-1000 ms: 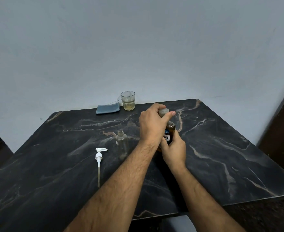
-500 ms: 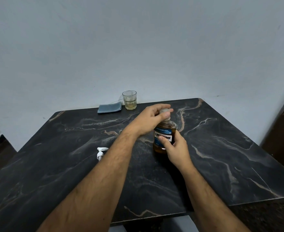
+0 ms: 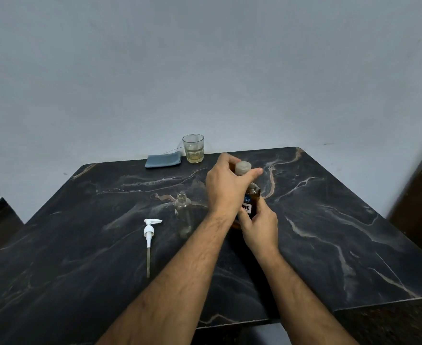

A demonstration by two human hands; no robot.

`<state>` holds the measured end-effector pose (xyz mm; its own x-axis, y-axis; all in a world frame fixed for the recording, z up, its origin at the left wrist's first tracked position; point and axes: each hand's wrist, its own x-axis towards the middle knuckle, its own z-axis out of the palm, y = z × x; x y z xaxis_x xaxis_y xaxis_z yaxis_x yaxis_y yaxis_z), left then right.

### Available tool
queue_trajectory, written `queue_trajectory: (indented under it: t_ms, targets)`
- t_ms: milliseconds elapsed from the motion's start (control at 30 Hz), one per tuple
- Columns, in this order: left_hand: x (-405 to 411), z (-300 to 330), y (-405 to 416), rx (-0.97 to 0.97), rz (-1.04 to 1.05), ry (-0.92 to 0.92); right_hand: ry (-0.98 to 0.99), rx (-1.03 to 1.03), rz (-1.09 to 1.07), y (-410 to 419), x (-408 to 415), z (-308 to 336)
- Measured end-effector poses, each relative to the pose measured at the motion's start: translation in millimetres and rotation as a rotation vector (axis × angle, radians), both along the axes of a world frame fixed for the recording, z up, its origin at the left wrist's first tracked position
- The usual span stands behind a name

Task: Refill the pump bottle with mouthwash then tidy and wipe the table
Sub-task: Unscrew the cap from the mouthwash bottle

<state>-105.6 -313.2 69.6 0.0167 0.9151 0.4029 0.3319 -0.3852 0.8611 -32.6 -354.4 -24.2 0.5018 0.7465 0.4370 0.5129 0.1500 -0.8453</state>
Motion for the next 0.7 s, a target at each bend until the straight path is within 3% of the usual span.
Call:
queue_trajectory:
  t_ms: [200, 400, 700]
  targets:
    - [2.0, 7.5, 6.6, -0.104, -0.254, 0.069, 0.036, -0.016, 0.041, -0.4, 2.5, -0.6]
    - [-15.3, 0.6, 8.2, -0.227, -0.524, -0.112, 0.050, -0.013, 0.049, -0.6, 1.9, 0.5]
    - [-18.1, 3.2, 8.8, -0.173, -0.361, -0.244, 0.084, -0.015, 0.078, -1.0, 2.6, 1.4]
